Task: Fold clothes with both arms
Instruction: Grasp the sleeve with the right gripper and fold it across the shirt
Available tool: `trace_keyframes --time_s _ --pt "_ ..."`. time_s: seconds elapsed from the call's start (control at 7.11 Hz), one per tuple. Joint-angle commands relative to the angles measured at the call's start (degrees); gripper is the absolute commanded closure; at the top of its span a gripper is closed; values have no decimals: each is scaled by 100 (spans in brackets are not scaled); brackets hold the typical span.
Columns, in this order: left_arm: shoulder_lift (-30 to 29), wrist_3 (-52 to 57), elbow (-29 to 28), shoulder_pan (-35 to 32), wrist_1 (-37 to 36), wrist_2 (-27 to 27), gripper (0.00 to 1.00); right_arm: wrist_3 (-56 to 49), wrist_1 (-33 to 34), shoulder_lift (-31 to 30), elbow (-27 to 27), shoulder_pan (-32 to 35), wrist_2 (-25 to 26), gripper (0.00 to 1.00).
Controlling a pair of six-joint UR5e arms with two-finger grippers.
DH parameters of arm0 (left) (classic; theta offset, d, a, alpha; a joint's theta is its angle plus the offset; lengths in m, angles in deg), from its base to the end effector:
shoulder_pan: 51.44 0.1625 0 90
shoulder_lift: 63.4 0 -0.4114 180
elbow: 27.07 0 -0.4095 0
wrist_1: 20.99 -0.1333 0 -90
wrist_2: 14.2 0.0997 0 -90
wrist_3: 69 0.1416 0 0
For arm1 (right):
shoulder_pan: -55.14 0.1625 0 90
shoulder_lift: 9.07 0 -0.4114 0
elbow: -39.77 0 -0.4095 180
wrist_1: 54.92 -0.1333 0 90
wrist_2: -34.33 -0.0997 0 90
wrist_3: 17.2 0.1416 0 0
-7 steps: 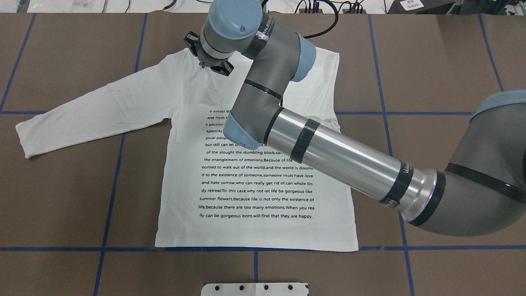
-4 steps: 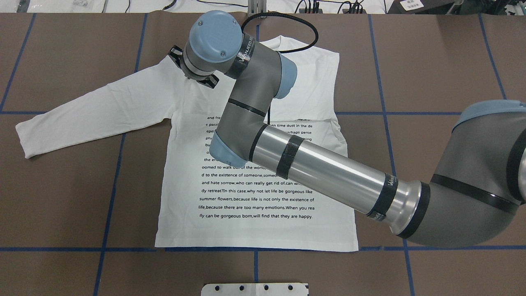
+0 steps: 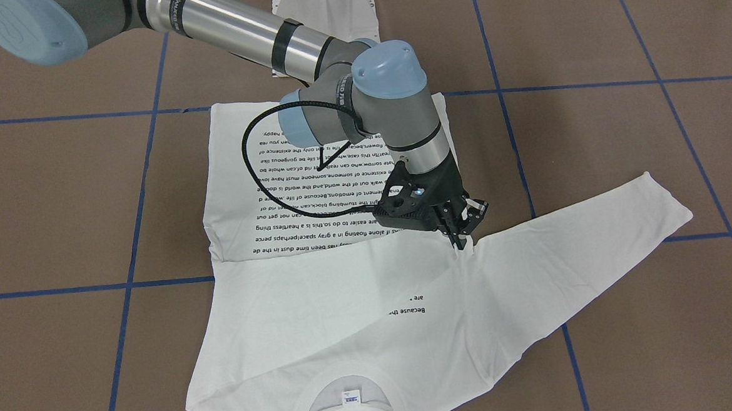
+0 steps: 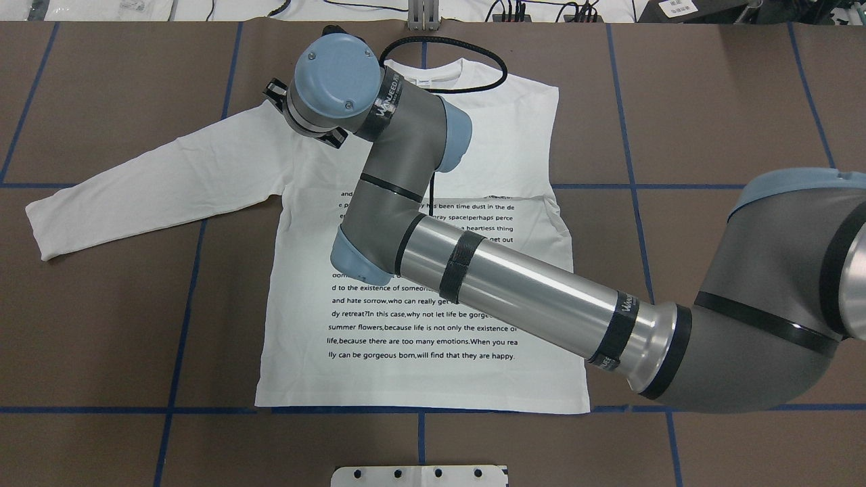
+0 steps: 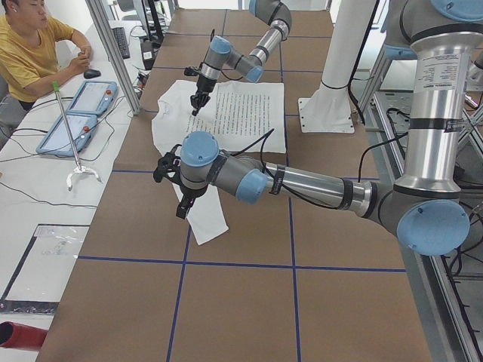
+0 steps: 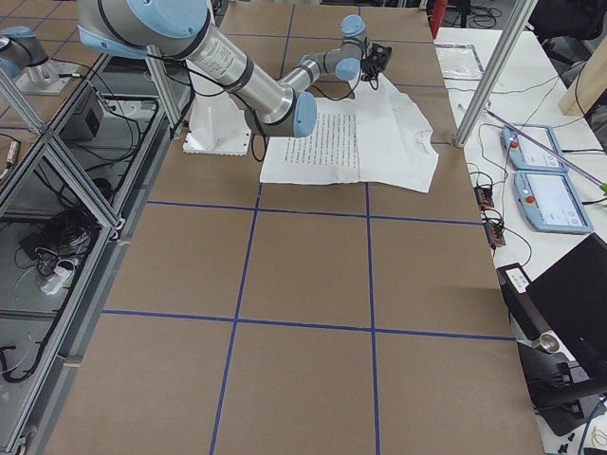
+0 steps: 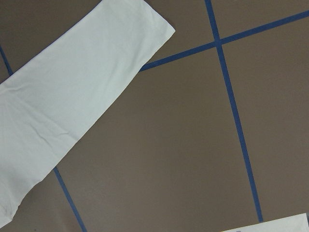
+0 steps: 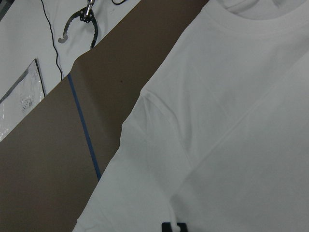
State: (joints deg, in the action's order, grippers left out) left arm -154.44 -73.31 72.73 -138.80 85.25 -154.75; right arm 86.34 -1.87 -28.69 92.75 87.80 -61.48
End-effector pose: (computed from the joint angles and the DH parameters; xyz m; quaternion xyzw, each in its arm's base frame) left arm 0.0009 -0.5399 0.5315 0.1862 0.4272 0.0871 0.8805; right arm -0.6899 -0.5836 0.0291 0.0546 -0.5739 0.2935 0.7625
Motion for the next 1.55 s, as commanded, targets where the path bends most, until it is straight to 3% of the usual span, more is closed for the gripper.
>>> trace_keyframes --time_s 0.0,0.14,0.28,0.42,0.7,0.84,0.98,1.12,1.41 --pt "-1 0 -13 0 10 -8 1 0 -5 36 -94 -23 62 54" --pt "-1 0 -13 70 2 -8 0 0 -5 245 -303 -23 202 32" --pt "-62 -52 39 271 28 -8 0 0 -5 387 -488 -58 403 17" --pt "-193 -79 -47 603 2 18 0 0 -5 466 -490 -58 405 17" --pt "-203 -341 -467 659 28 1 0 87 39 424 -201 12 335 4" --pt "-377 -873 -810 833 28 10 0 53 326 14 444 99 65 2" --pt "-623 -1053 -1239 931 19 1 0 -26 990 -512 1408 378 -512 2" --pt "-703 -1046 -1618 958 298 10 0 -157 1162 -1109 2201 555 -892 2" --pt "-835 -1387 -2277 1212 1027 27 1 -158 1138 -2557 3774 802 -1045 2"
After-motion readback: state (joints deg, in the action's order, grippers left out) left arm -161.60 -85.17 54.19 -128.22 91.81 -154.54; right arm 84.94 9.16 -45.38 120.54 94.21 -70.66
